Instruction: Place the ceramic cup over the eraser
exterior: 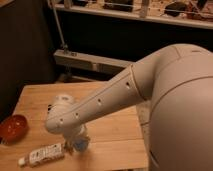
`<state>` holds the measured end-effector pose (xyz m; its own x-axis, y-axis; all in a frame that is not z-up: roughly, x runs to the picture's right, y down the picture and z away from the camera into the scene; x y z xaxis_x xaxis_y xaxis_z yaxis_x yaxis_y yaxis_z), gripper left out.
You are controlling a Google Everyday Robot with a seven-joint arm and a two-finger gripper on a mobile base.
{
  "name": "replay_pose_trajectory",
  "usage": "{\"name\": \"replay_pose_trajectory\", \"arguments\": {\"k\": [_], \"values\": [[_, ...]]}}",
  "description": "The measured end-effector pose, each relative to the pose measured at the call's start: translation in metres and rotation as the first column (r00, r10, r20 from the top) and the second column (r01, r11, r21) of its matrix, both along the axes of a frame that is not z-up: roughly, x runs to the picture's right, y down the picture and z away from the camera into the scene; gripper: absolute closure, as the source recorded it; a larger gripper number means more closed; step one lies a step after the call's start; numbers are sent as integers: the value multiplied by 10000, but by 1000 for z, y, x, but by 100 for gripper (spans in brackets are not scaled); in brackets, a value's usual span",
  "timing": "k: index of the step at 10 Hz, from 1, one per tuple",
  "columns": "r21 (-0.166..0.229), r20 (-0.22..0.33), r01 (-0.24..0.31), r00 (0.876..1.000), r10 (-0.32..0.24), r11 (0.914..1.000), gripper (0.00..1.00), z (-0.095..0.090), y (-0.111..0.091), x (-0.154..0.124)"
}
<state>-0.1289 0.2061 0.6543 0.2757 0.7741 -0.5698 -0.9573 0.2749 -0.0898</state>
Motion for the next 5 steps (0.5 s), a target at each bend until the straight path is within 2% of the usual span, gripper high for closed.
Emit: {"name": "replay_pose_trajectory", "arguments": {"k": [1,3,5], "values": [[119,24,-50,10000,50,9999,100,-5,-14,-6],[411,28,-274,9996,273,9988,100,-15,-61,-23],[651,108,-379,9992,373,9972,100,-20,-98,-39]]}}
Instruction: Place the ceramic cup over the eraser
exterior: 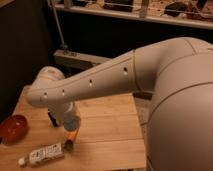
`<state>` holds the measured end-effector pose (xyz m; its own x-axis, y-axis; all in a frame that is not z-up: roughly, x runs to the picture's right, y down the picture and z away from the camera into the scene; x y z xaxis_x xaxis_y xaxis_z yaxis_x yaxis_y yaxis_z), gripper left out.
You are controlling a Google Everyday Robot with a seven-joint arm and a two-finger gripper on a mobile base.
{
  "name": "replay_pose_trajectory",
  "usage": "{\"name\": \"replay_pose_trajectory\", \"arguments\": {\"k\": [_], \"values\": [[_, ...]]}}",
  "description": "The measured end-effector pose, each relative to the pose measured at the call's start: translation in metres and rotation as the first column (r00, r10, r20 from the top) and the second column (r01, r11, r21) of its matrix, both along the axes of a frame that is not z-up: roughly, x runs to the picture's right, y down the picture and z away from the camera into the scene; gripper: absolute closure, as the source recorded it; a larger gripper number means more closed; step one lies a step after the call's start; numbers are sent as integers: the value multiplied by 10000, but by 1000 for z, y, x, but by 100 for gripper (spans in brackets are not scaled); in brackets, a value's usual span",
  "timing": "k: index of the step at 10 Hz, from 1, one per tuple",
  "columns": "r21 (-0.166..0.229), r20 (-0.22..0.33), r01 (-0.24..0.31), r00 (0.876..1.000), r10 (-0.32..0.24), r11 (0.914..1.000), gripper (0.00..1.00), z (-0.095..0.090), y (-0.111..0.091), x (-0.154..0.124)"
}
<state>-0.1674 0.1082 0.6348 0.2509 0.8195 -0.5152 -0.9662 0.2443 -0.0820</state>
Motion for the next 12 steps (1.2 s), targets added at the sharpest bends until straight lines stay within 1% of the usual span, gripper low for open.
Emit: {"name": "replay_pose_trajectory", "arguments": {"k": [1,3,5,7,8,9,10,12], "values": [[149,2,19,10000,-19,9999,100,-1,-18,-7],[372,-18,168,9999,-168,9992,100,-1,-46,-22],[408,81,405,9991,-409,9983,100,2,-61,-46],[296,262,551,9981,-559,9980,100,6,-62,-64],[163,415,598,9973,-605,9981,100,12,-61,-77],[74,498,594,9970,-597,9982,100,14,-61,-83],[-97,608,562,9966,-555,9984,100,18,-59,-91],[-278,691,526,9963,-505,9982,100,28,-61,-104]]}}
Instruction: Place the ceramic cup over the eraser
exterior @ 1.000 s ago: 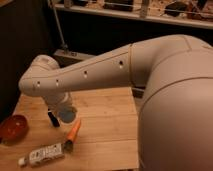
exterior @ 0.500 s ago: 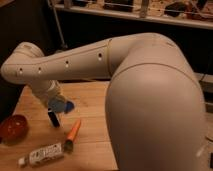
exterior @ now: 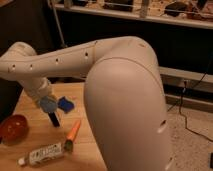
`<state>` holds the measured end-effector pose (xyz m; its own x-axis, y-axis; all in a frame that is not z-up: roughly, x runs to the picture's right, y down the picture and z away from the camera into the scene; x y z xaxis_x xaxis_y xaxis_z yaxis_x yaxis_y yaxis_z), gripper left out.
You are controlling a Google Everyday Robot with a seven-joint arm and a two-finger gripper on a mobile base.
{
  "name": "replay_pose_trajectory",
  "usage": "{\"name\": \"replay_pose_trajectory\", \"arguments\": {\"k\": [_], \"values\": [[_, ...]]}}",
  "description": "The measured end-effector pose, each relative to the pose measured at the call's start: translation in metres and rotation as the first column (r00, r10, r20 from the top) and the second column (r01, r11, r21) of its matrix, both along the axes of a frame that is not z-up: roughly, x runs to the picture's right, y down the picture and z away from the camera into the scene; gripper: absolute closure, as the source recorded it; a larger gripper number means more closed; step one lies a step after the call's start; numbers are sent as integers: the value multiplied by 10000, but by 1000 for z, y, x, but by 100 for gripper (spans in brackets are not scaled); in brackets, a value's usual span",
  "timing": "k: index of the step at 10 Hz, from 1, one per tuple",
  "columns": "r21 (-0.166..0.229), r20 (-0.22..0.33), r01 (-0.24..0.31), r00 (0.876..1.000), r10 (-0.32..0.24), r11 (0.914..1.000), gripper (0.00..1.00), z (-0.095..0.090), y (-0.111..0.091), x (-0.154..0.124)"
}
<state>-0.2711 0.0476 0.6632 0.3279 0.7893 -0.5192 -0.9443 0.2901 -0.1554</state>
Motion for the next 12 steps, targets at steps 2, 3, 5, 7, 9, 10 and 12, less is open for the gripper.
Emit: {"name": "replay_pose_trajectory", "arguments": {"k": [2,3,5,7,9,10,12], "values": [[-151,-92,15,10000,-17,9999,100,8,-1,-4],[-252,-171,56,9998,-60,9997,100,14,-1,-6],[-397,-258,138,9996,-148,9991,100,23,2,-11],[-502,-284,163,9994,-177,9986,100,32,2,-13],[-575,-292,128,9995,-145,9983,100,39,1,-14],[-627,-310,115,9994,-135,9980,100,42,2,-13],[-702,-321,106,9994,-129,9975,100,47,3,-12]]}}
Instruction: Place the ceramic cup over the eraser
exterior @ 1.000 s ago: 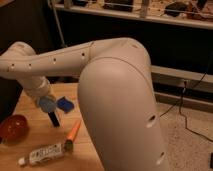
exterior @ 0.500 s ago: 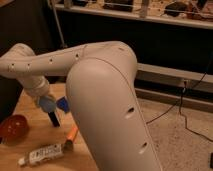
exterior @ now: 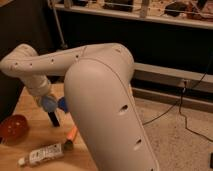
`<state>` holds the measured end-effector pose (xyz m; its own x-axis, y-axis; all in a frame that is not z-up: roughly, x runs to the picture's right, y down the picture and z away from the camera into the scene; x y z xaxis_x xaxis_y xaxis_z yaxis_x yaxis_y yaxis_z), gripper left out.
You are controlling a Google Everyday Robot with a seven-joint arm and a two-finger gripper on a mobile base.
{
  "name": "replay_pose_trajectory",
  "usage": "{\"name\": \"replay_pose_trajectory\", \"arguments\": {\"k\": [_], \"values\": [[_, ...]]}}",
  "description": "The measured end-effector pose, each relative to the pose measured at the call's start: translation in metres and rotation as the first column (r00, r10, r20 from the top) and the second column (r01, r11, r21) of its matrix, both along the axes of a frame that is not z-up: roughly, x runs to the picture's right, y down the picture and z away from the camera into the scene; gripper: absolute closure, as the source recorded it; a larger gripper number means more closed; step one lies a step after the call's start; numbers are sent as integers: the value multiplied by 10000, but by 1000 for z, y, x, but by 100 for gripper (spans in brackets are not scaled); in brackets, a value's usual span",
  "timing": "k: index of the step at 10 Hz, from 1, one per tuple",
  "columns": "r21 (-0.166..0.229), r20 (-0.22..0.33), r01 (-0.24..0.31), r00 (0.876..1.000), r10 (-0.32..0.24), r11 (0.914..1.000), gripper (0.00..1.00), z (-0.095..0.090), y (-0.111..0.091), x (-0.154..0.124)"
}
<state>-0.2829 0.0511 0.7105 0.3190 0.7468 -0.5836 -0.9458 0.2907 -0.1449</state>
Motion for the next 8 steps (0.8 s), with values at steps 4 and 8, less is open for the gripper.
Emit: {"name": "replay_pose_trajectory", "arguments": {"k": [4,8], "values": [[-196,120,26,9999,-24,9998,100,9,8,0],[-376,103,49,9999,-45,9993,100,16,16,2]]}}
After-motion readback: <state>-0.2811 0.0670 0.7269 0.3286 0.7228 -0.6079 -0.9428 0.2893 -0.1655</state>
